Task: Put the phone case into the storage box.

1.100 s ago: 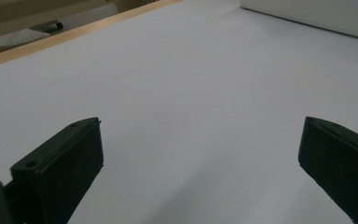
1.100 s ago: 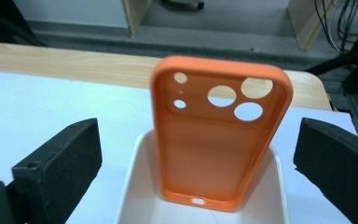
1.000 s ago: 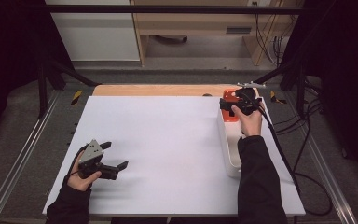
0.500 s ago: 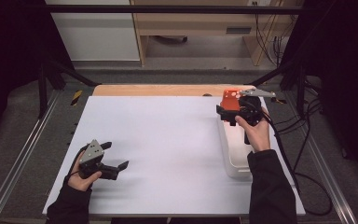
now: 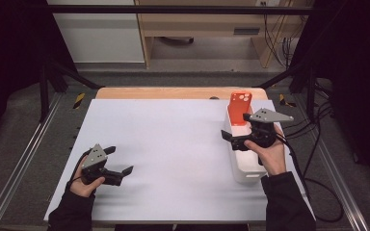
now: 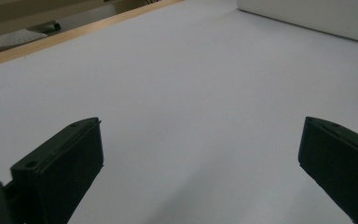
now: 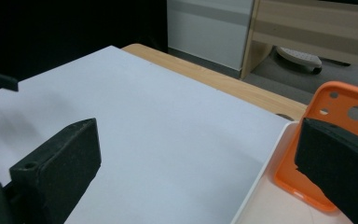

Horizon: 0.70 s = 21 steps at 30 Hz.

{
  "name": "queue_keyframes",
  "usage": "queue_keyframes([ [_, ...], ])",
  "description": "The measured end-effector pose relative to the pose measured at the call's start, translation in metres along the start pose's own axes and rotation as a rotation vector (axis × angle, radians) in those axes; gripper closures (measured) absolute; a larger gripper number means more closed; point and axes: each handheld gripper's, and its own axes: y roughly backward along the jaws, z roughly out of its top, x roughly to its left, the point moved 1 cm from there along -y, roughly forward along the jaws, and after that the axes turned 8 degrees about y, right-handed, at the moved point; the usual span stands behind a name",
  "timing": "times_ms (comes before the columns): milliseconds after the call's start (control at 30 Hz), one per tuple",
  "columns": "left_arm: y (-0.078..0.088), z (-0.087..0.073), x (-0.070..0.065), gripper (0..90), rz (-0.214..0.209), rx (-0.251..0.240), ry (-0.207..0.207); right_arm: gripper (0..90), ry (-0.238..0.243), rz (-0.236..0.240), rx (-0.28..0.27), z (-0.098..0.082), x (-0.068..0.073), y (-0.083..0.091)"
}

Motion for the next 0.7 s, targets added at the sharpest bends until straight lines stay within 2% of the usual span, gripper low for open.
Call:
queue_keyframes([
  [133,0.0,0.0,-0.001,0.0,-0.007,-0.002,-0.001,1.6,0.02,0.019,-0.012,-0.008,0.007,0.005],
  [200,0.001,0.001,-0.001,0.0,-0.009,-0.005,0.0,1.6,0.025,0.046,-0.023,-0.014,0.011,0.009],
  [333,0.001,0.001,-0.001,0.0,-0.015,-0.01,0.001,1.5,0.036,0.058,-0.05,-0.028,0.018,0.02],
  [433,0.001,0.001,-0.002,0.0,-0.02,-0.015,0.003,2.3,0.048,0.04,-0.052,-0.04,0.019,0.026],
  [700,0.003,0.002,-0.002,0.0,-0.027,-0.026,0.014,2.4,0.068,0.058,-0.067,-0.068,0.017,0.039],
])
